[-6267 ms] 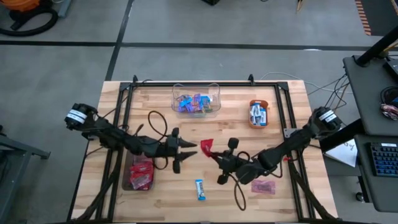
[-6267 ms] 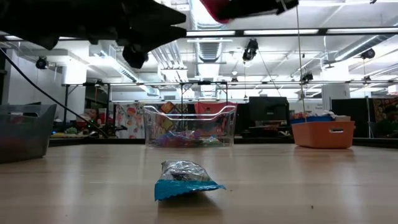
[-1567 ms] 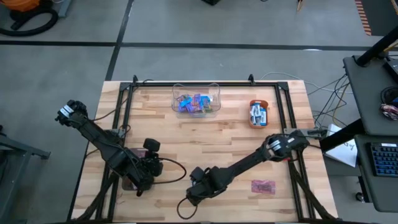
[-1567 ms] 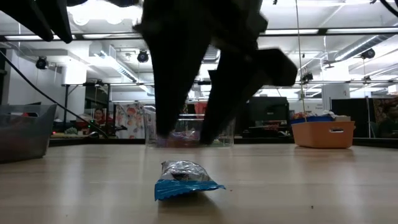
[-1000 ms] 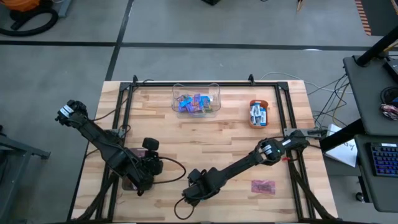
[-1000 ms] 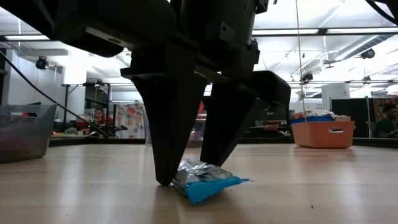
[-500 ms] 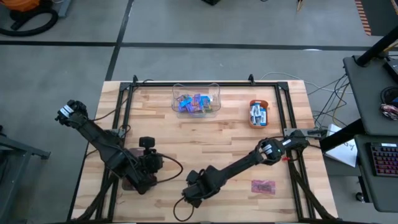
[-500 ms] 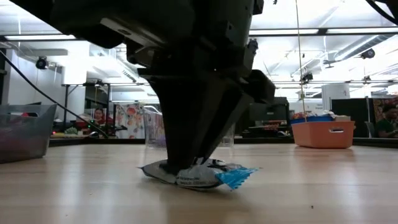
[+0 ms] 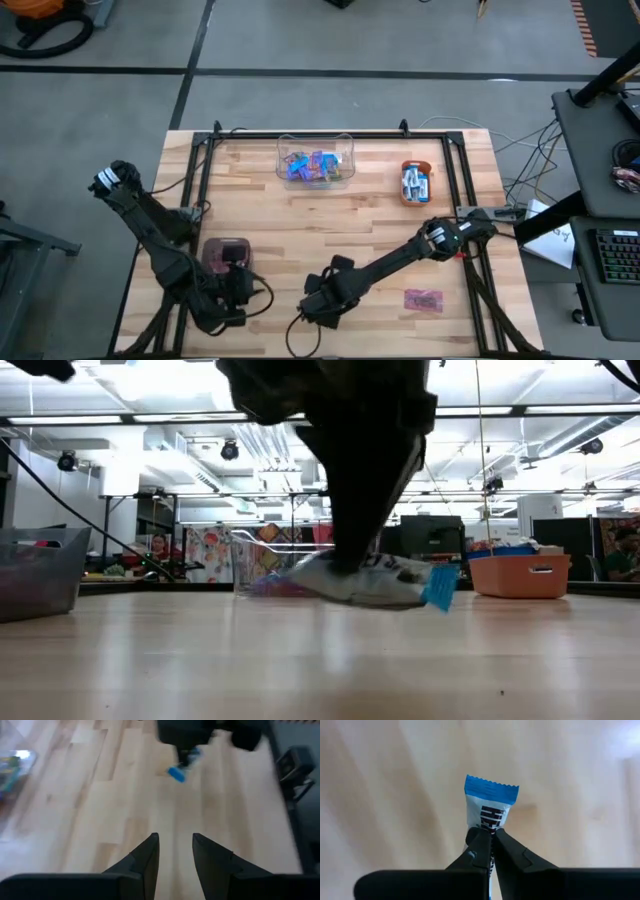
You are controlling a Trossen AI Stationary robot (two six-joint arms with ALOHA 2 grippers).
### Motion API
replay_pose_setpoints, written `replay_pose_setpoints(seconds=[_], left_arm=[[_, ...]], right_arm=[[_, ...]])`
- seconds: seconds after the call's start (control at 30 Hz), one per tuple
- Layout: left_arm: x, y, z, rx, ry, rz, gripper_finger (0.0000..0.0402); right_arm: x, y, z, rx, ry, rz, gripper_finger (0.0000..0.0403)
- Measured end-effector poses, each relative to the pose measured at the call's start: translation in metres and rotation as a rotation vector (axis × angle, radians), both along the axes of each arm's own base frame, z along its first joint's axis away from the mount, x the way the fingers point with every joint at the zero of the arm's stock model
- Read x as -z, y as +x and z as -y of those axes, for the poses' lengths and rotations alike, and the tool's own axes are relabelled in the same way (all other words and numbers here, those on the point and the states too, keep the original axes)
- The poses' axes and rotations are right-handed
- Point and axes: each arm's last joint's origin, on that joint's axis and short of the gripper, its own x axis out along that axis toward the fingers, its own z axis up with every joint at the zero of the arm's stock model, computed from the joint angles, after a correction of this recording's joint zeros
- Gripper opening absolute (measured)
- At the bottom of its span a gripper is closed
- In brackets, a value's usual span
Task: Sort candy
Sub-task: Put the white chocolate into the orange bin
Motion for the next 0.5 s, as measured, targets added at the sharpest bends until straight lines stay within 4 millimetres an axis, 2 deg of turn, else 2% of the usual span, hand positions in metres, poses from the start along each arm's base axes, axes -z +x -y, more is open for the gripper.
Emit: replay_pose_setpoints(seconds=[0.2,0.33,0.43,0.5], left_arm=[[0.002,-0.003,0.008,-0.033,-0.035,0.091,0.0102],[0.003,-0.003,0.008,-0.036,-0.041,0.099,0.0102],[0.004,-0.002,0.006,-0.051,-0.017,0.115,0.0102],[0.004,-0.002,0.006,-0.05,0.007,0.127,0.0102]], right_arm=[[-0.004,-0.007,0.023,-0.039,-0.14,-0.11,0.0009],[-0.007,-0.011,0.046,-0.048,-0.208,-0.222,0.0009],[-0.018,-0.014,0.069,-0.028,-0.275,-0.287,0.0009],[-0.027,-0.014,0.082,-0.017,-0.295,-0.269,0.0009]])
